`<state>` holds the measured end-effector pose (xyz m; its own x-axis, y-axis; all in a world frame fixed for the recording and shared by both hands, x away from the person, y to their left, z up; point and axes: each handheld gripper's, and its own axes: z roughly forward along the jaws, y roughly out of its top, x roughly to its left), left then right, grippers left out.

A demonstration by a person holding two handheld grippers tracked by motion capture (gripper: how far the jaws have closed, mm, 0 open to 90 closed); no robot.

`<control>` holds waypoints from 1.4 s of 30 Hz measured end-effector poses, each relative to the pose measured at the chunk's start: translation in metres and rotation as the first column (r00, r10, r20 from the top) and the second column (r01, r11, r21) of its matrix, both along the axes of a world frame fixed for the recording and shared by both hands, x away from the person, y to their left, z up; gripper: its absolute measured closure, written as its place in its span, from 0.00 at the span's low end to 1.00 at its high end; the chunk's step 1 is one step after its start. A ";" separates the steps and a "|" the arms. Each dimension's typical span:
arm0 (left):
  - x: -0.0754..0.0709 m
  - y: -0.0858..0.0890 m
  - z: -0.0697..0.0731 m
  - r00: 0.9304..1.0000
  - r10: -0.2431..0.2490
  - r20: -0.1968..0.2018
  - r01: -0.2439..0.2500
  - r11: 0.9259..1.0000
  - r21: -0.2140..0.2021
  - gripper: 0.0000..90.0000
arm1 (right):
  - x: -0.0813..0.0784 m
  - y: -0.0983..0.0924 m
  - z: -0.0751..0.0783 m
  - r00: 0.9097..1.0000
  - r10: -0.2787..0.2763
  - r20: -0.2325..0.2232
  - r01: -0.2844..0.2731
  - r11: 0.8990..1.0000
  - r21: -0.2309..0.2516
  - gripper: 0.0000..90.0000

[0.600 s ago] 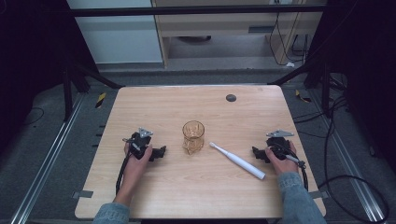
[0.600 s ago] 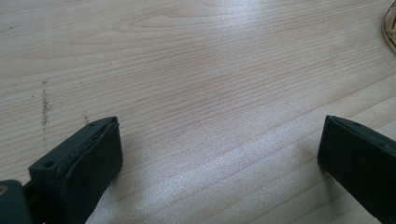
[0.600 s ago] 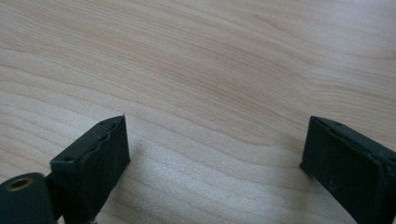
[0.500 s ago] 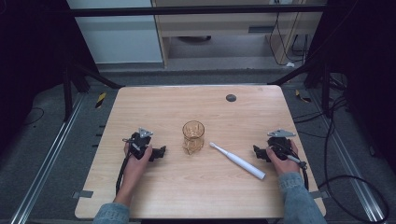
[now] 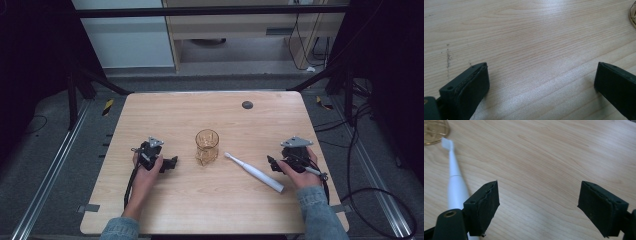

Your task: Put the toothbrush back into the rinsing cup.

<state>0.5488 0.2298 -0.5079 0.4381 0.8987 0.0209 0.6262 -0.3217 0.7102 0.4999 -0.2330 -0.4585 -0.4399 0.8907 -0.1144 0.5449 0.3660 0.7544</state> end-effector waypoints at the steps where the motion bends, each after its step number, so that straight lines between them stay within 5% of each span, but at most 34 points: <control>1: 0.000 0.000 0.000 1.000 0.000 0.000 0.000 1.000 0.000 0.00 | -0.002 0.005 0.003 1.000 0.016 -0.006 -0.016 1.000 -0.009 0.22; 10: 0.004 0.000 0.000 1.000 0.009 -0.001 -0.009 1.000 0.001 0.00 | -0.005 0.031 0.024 0.996 0.076 -0.040 -0.079 0.995 -0.067 0.32; 18: 0.006 -0.001 0.000 1.000 0.010 0.000 -0.010 1.000 -0.002 0.00 | -0.001 0.041 0.037 0.975 0.144 -0.169 -0.160 0.984 -0.081 0.36; 23: 0.008 -0.001 0.000 1.000 0.011 0.000 -0.011 1.000 -0.002 0.00 | 0.003 0.049 0.037 0.950 0.191 -0.246 -0.228 0.964 -0.135 0.34; 29: 0.009 -0.001 0.000 1.000 0.010 0.000 -0.010 1.000 -0.002 0.00 | 0.008 0.058 0.041 0.936 0.215 -0.278 -0.258 0.957 -0.130 0.35; 34: 0.009 -0.001 0.000 1.000 0.011 0.000 -0.011 1.000 -0.002 0.00 | 0.011 0.063 0.040 0.914 0.245 -0.323 -0.300 0.945 -0.132 0.41; 42: 0.009 -0.001 0.000 1.000 0.011 0.000 -0.011 1.000 -0.002 0.00 | 0.019 0.062 0.041 0.903 0.251 -0.348 -0.307 0.945 -0.114 0.48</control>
